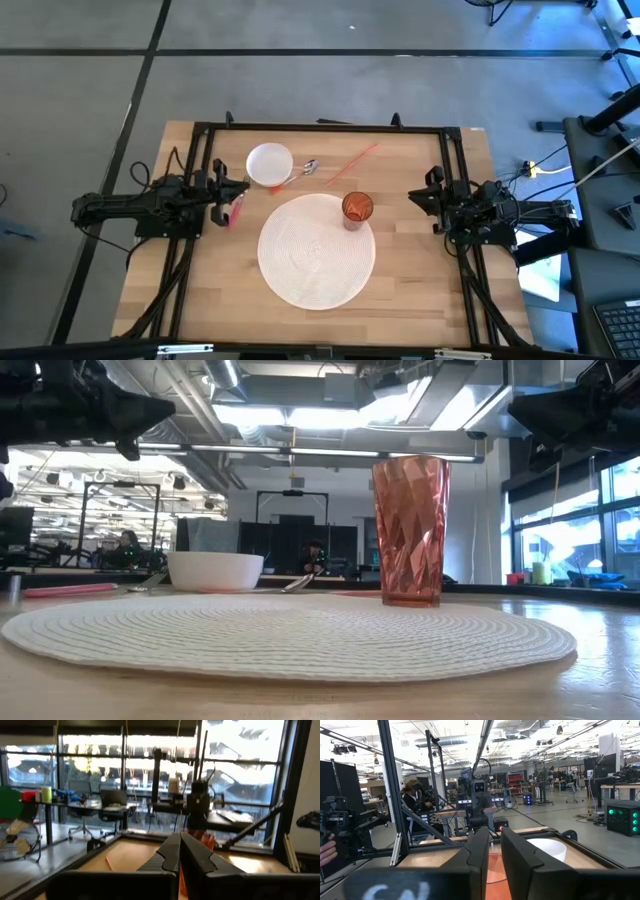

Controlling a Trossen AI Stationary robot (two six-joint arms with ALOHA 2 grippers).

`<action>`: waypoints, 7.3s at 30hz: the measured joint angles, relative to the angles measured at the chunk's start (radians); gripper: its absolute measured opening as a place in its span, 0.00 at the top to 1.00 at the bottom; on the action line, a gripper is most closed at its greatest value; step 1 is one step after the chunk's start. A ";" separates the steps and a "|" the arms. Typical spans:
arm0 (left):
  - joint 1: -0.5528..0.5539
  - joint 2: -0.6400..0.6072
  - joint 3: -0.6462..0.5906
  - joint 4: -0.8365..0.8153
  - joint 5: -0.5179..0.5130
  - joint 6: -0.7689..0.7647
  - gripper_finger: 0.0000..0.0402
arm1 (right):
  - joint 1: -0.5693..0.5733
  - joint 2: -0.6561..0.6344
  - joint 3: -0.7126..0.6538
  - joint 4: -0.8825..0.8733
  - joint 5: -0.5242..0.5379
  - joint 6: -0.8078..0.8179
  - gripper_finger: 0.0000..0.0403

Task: Pick & Place Utensil
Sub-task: Put the white bowl on the white mat to the bottom left of the cup, then adjust the brown cup on the mat

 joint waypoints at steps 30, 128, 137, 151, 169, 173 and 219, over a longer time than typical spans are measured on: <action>0.001 0.045 0.000 -0.200 -0.395 0.125 0.99 | 0.000 0.000 0.000 0.000 0.000 0.000 0.87; 0.313 1.525 0.957 -1.009 -0.180 0.263 0.99 | 0.000 0.001 0.000 -0.182 -0.035 0.027 0.87; 0.100 1.524 1.134 -1.198 -0.180 0.215 0.99 | 0.000 0.001 0.000 -0.185 -0.035 0.026 0.87; -0.388 1.561 1.160 -1.078 -0.105 0.215 0.99 | 0.000 0.001 0.000 -0.189 -0.034 0.031 0.87; -0.454 1.898 1.462 -1.147 -0.018 0.235 0.99 | 0.000 0.001 0.000 -0.192 -0.034 0.031 0.87; -0.453 1.957 1.541 -1.193 0.005 0.244 0.99 | 0.000 0.001 0.000 -0.196 -0.034 0.036 0.87; -0.031 1.028 0.869 -0.275 -0.002 0.215 0.98 | 0.000 0.001 0.000 -0.233 -0.053 0.045 0.87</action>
